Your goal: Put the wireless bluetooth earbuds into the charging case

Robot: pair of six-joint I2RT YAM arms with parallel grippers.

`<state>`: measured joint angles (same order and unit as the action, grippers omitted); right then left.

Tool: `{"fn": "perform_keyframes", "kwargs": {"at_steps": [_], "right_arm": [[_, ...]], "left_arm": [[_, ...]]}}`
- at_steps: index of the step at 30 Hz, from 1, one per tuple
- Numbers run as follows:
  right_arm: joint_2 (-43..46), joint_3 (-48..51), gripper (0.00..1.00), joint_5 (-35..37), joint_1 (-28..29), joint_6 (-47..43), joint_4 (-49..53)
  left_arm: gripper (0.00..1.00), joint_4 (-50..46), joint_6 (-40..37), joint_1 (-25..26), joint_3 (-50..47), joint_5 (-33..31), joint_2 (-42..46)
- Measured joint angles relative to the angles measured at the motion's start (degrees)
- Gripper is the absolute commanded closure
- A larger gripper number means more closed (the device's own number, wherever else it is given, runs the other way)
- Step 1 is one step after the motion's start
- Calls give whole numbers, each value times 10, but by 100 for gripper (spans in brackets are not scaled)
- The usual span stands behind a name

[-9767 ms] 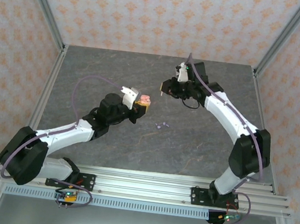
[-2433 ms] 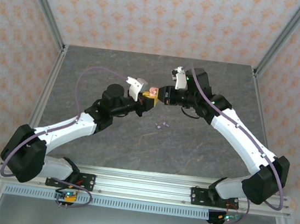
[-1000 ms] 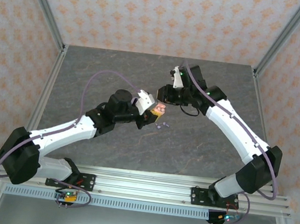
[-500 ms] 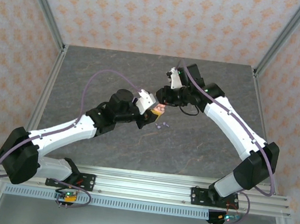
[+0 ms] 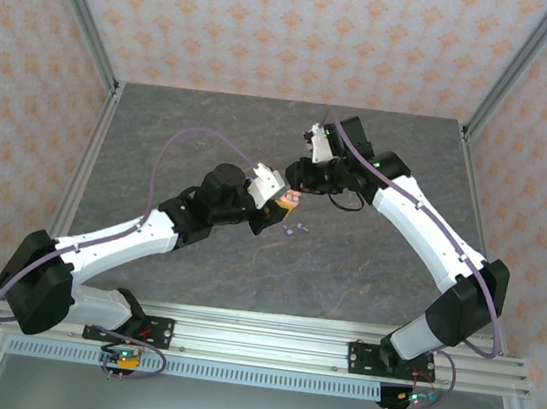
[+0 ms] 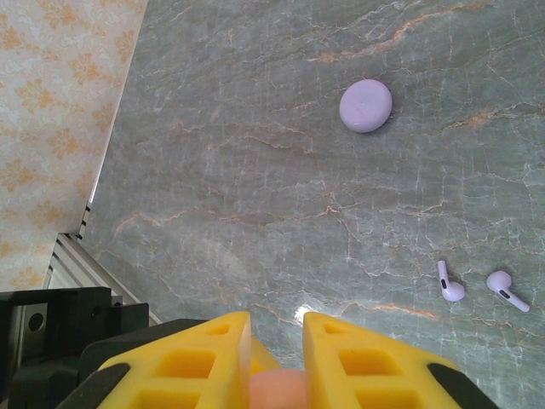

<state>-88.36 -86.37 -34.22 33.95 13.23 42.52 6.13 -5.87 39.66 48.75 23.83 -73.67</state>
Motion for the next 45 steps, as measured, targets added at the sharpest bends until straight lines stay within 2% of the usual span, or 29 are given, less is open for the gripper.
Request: {"fn": "perform_keyframes", "kwargs": {"at_steps": [15, 19, 23, 27, 31, 35, 40, 45], "right_arm": [[1, 0, 75, 3, 0, 0, 15], [2, 0, 68, 8, 0, 2, 16], [16, 6, 59, 46, 0, 15, 11], [50, 29, 58, 89, -20, 37, 0], [89, 68, 57, 120, -70, 59, -12], [123, 115, 57, 139, -110, 72, -19], [153, 154, 57, 155, -126, 73, -23], [166, 184, 57, 167, -126, 70, -24]], "left_arm": [[89, -12, 16, 0, 14, -23, -16], [89, -12, 23, -1, 15, -25, -17], [88, -12, 42, -2, 30, -35, -27], [88, -12, 90, -19, 49, -35, -50], [91, -19, 160, -54, 81, -30, -93], [93, -66, 218, -80, 152, -24, -161], [92, -126, 268, -97, 247, -16, -253], [92, -189, 285, -121, 351, -1, -354]]}}
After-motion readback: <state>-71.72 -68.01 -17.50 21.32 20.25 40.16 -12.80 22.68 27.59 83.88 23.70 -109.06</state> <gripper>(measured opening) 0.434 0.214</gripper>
